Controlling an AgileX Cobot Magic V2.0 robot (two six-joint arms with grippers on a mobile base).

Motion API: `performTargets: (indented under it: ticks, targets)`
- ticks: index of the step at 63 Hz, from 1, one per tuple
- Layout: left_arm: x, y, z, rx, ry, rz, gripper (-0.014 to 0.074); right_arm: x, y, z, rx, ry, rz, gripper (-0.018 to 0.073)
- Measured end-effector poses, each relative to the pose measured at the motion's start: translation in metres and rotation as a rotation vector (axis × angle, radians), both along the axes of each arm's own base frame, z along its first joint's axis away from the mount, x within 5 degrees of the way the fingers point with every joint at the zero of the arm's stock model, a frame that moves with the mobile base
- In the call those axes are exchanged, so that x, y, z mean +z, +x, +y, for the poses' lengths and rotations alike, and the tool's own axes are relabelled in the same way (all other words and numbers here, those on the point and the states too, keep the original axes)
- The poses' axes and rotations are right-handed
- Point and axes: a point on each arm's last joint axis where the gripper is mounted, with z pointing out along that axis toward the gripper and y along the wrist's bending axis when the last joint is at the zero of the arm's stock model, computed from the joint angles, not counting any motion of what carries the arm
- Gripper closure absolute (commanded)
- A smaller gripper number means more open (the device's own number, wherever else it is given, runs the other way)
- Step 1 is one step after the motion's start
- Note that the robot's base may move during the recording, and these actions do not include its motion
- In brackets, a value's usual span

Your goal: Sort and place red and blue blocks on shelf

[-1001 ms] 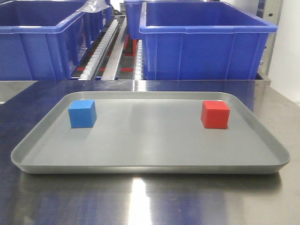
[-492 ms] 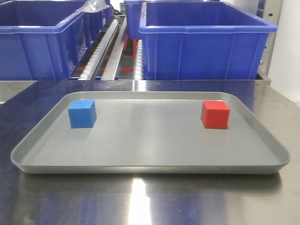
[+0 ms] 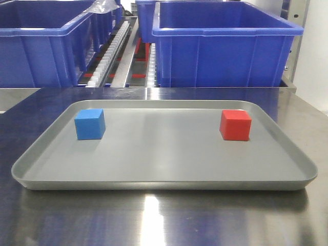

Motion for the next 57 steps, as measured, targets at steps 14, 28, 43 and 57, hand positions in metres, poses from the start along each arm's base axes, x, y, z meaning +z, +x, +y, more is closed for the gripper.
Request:
performTargets:
  ticks: [14, 28, 43, 57]
  targets:
    - [0.0, 0.0, 0.0, 0.0, 0.0, 0.0, 0.047, 0.005, 0.039, 0.042, 0.032, 0.012, 0.093, 0.006]
    - [0.0, 0.0, 0.0, 0.0, 0.0, 0.0, 0.047, -0.002, 0.075, 0.072, -0.037, 0.035, 0.17, 0.0046]
    - [0.0, 0.0, 0.0, 0.0, 0.0, 0.0, 0.047, -0.013, 0.093, 0.096, -0.054, 0.005, 0.209, -0.0065]
    - [0.0, 0.0, 0.0, 0.0, 0.0, 0.0, 0.047, -0.02, 0.092, 0.107, -0.037, -0.009, 0.234, -0.0065]
